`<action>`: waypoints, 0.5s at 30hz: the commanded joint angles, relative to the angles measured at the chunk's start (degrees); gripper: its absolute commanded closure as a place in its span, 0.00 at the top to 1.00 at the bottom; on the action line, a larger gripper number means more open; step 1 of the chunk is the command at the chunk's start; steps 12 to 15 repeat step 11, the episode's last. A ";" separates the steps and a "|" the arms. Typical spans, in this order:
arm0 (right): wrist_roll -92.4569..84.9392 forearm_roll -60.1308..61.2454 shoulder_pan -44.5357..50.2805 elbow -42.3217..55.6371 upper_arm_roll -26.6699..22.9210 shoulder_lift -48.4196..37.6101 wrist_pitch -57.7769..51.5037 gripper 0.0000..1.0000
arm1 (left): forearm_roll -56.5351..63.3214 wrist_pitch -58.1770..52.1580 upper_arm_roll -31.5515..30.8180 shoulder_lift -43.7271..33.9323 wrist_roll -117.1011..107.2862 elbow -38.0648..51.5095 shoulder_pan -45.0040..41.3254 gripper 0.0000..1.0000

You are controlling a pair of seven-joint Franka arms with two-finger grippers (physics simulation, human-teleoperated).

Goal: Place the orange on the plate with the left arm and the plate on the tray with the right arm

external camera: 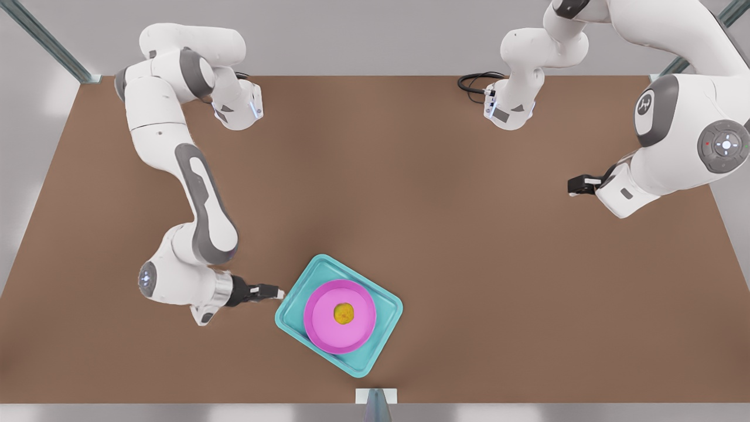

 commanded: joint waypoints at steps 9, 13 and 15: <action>-1.47 -32.53 0.10 -7.84 -2.62 -34.70 -37.50 1.00 | 0.36 -1.12 -0.10 0.19 -1.00 0.08 -0.11 1.00; -1.38 -32.45 0.10 -7.84 -2.53 -34.53 -37.59 1.00 | 0.36 -1.03 -0.10 0.54 -0.82 -0.01 -0.02 1.00; -1.38 -32.45 0.10 -7.84 -2.53 -34.53 -37.59 1.00 | 0.36 -1.03 -0.10 0.54 -0.82 -0.01 -0.02 1.00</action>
